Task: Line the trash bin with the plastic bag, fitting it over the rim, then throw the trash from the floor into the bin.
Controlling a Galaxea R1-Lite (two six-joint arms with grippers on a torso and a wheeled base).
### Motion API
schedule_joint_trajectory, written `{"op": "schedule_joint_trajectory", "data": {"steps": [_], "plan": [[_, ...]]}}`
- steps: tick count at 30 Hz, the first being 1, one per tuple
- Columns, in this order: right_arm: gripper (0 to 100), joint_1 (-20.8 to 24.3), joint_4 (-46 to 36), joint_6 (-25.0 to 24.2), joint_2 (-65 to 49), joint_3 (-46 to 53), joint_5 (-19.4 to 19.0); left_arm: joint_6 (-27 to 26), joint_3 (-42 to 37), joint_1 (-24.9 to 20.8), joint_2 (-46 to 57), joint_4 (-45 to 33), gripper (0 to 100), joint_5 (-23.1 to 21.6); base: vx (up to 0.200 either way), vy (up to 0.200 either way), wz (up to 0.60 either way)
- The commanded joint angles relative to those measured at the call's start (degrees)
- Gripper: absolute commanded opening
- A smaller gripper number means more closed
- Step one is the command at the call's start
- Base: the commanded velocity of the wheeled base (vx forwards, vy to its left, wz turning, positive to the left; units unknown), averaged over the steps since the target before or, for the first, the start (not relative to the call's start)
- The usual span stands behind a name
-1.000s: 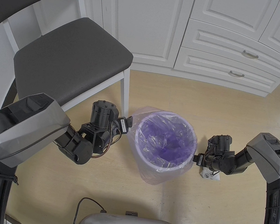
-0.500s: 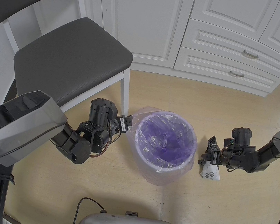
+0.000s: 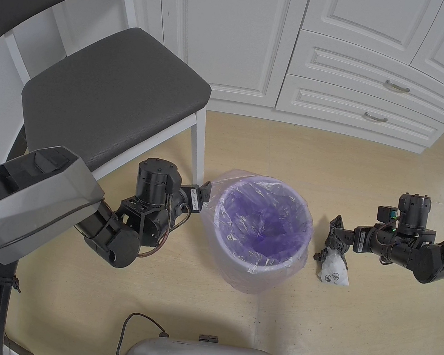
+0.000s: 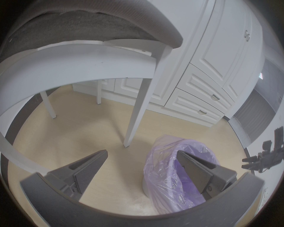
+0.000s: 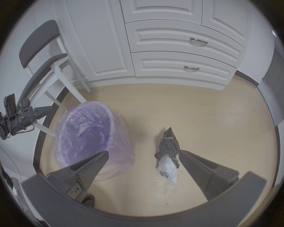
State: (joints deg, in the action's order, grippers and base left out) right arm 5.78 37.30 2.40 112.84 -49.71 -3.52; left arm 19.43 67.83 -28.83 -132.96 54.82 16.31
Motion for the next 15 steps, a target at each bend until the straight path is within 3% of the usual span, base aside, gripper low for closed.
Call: {"op": "schedule_joint_trajectory", "data": {"steps": [1, 6, 10, 15], "plan": [[100, 0.2, -1.62, -0.03, -4.03, 1.02, 0.45, -1.5, -3.32, -0.26, 0.51, 4.07, 100, -1.37, 0.0, 0.0, 0.0], [100, -0.15, -1.0, -1.17, -4.29, 3.75, 3.17, -3.08, -5.95, -0.88, 1.92, 9.34, 100, -1.98, 0.0, 0.0, 0.0], [100, 0.29, -0.65, -6.18, -5.26, 6.56, 6.34, -3.26, -7.18, -0.88, 4.2, 9.25, 100, -2.69, 0.0, 0.0, 0.0], [100, 0.37, 1.9, -10.66, -6.75, 9.2, 7.13, -3.26, -7.54, -0.88, 6.14, 8.11, 100, -3.3, 0.0, 0.0, 0.0]]}}
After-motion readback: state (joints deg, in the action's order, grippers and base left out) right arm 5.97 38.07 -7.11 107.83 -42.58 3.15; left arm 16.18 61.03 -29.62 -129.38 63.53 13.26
